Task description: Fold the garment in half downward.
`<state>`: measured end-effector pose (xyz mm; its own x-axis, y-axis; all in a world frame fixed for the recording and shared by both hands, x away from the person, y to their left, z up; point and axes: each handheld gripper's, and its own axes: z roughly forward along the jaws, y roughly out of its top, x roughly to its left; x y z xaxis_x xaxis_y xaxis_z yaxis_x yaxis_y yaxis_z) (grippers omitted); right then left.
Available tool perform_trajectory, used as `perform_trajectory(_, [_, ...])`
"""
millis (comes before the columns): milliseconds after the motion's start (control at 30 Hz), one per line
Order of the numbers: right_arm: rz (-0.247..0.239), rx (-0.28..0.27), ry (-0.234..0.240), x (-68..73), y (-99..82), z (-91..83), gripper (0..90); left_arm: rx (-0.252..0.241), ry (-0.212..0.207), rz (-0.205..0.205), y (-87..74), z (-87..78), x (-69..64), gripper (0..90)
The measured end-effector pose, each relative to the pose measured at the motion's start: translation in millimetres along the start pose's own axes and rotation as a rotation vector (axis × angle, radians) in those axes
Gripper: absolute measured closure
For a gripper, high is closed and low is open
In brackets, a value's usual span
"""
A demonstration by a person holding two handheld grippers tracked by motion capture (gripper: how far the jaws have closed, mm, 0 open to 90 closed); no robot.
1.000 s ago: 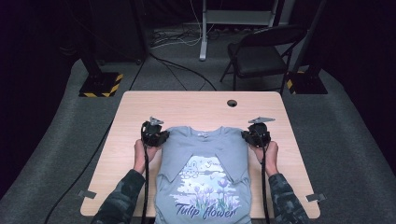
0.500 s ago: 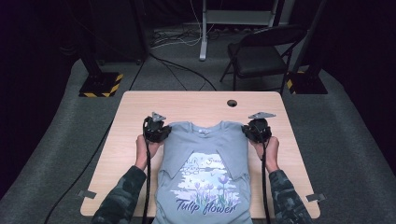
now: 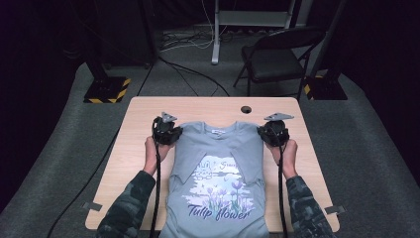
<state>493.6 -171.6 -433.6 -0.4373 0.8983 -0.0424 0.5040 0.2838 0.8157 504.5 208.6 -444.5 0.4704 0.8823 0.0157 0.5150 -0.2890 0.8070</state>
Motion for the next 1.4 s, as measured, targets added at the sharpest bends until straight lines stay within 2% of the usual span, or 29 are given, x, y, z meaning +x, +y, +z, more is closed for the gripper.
perform_trajectory(233, [-0.005, -0.023, -0.009, 0.3, 8.8, -5.2, 84.7, -0.017, 0.003, 0.001, 8.8, -2.9, 1.6, 84.8])
perform_trajectory(633, [-0.031, -0.046, -0.053, -2.4, 28.8, -13.5, 84.8, -0.044, 0.024, 0.014, 28.3, -7.9, 4.2, 84.8])
perform_trajectory(967, [-0.049, -0.068, -0.093, -4.0, 44.6, -18.3, 84.9, -0.078, 0.050, 0.045, 48.9, -13.9, 3.3, 84.8])
perform_trajectory(1100, [-0.054, -0.077, -0.105, -5.5, 51.7, -21.7, 84.9, -0.079, 0.064, 0.071, 56.7, -15.7, 2.0, 84.8])
perform_trajectory(1400, [-0.064, -0.102, -0.135, -6.5, 69.2, -27.7, 84.9, -0.115, 0.077, 0.060, 71.4, -17.0, 2.2, 84.9])
